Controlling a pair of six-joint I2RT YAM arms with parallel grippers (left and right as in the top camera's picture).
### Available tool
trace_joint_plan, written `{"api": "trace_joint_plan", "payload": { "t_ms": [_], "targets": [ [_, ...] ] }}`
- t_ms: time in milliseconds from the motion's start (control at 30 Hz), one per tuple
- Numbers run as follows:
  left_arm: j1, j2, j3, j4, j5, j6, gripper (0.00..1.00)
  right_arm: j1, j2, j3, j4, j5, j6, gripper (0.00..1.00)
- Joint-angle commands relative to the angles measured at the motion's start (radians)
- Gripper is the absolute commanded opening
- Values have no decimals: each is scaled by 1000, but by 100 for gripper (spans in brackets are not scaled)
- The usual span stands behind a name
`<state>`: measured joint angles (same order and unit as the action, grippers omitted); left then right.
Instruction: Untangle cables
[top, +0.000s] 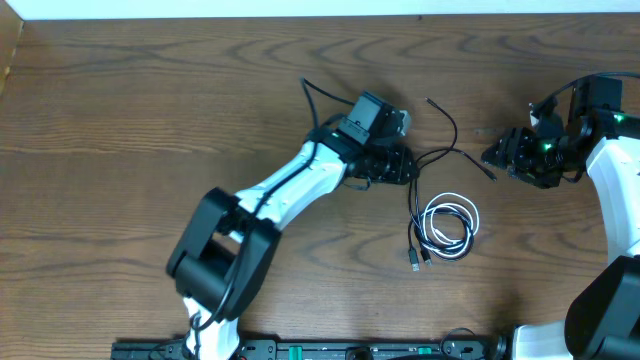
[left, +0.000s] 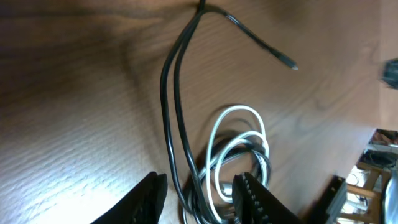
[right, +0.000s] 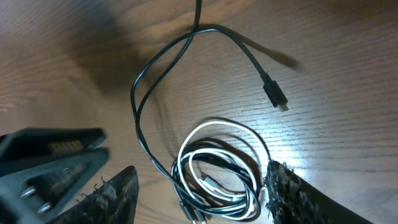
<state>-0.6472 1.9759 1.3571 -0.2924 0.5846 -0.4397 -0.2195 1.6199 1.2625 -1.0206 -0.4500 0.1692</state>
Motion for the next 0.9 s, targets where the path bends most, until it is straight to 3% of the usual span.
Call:
{"api": "trace_joint_plan", "payload": {
  "t_ms": [0, 267, 333, 367, 400, 567, 867],
  "targets": [
    [-31, 64, 4, 41, -29, -36, 39, -2, -11, -2, -1, 27, -33, 63],
    [-105, 128, 4, 84, -102, -56, 38, -1, -11, -2, -2, 28, -36, 64],
    [-116, 128, 4, 74, -165, -56, 24, -1, -11, -2, -6, 28, -36, 64],
    [-116, 128, 4, 73, -185, -56, 10, 0, -11, -2, -10, 24, -36, 64],
    [-114, 127, 5, 74, -185, -54, 8, 3, -11, -2, -15, 20, -36, 64],
    [-51, 48, 22, 50, -127, -56, 7, 35, -11, -2, -24, -18, -38, 64],
    [89, -295, 24, 1, -68, -56, 7, 171, -11, -2, 55, -185, -100, 64]
  ]
}}
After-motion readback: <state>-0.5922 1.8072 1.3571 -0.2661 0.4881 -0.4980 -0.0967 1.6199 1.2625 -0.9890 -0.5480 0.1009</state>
